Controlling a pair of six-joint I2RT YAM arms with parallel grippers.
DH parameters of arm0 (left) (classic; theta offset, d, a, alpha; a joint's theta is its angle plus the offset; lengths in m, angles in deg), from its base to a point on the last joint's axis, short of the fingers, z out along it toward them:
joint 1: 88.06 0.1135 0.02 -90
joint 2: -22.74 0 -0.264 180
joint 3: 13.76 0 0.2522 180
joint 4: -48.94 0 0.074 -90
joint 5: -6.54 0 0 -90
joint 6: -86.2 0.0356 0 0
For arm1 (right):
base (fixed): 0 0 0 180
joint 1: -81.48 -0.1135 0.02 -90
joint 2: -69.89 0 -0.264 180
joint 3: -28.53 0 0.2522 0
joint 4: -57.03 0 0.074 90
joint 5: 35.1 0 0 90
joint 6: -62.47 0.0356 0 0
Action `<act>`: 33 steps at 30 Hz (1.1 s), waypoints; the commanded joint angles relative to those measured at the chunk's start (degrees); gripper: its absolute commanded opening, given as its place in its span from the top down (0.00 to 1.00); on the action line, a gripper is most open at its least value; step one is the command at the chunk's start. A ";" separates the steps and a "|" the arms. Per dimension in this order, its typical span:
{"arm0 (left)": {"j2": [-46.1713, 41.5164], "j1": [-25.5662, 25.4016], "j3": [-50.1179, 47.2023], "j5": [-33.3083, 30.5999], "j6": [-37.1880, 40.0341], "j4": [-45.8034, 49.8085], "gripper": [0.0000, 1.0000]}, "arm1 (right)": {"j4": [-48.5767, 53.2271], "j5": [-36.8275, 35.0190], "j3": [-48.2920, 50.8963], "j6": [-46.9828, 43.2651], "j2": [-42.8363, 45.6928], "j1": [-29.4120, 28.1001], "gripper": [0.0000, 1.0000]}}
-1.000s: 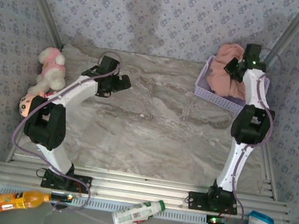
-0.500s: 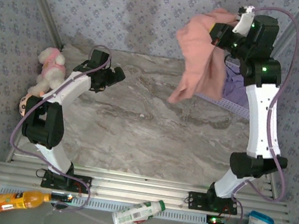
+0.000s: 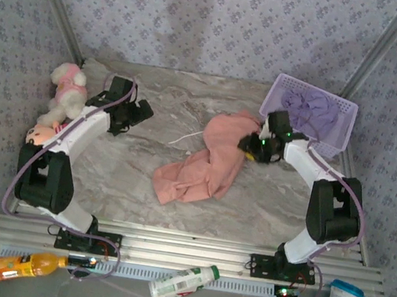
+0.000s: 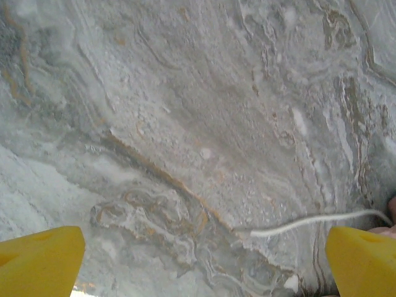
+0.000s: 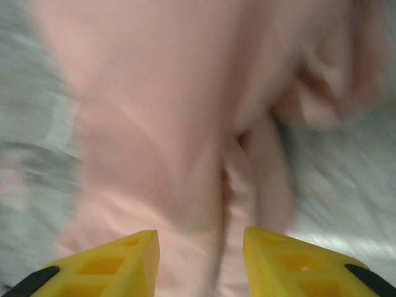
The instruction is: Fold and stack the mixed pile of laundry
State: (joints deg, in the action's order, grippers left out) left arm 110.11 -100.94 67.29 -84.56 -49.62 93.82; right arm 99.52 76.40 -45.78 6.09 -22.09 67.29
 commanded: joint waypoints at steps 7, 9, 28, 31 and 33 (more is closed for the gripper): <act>3.98 -12.68 -0.04 7.33 3.25 -3.61 0.08 | 9.29 -16.95 -7.28 -5.64 5.35 -5.89 0.45; 6.35 -14.57 2.11 9.18 5.13 -2.55 0.16 | 8.76 -18.30 -11.31 -5.62 3.07 -7.97 0.42; 8.68 -26.56 -7.32 4.91 10.78 9.00 0.32 | 22.69 -33.51 -41.98 -8.70 -33.01 -23.24 0.63; 9.37 -26.49 -7.50 4.36 10.36 8.54 0.48 | 23.72 -34.55 -42.66 -8.36 -33.12 -22.41 1.00; 9.71 -26.50 -6.97 3.39 10.36 8.59 0.60 | 24.01 -34.15 -42.96 -8.14 -31.63 -21.69 1.00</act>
State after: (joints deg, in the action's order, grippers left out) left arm 120.34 -127.08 60.23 -78.99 -39.02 101.80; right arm 119.82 44.45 -86.19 -2.30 -55.05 44.67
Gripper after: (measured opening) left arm 0.428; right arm 0.070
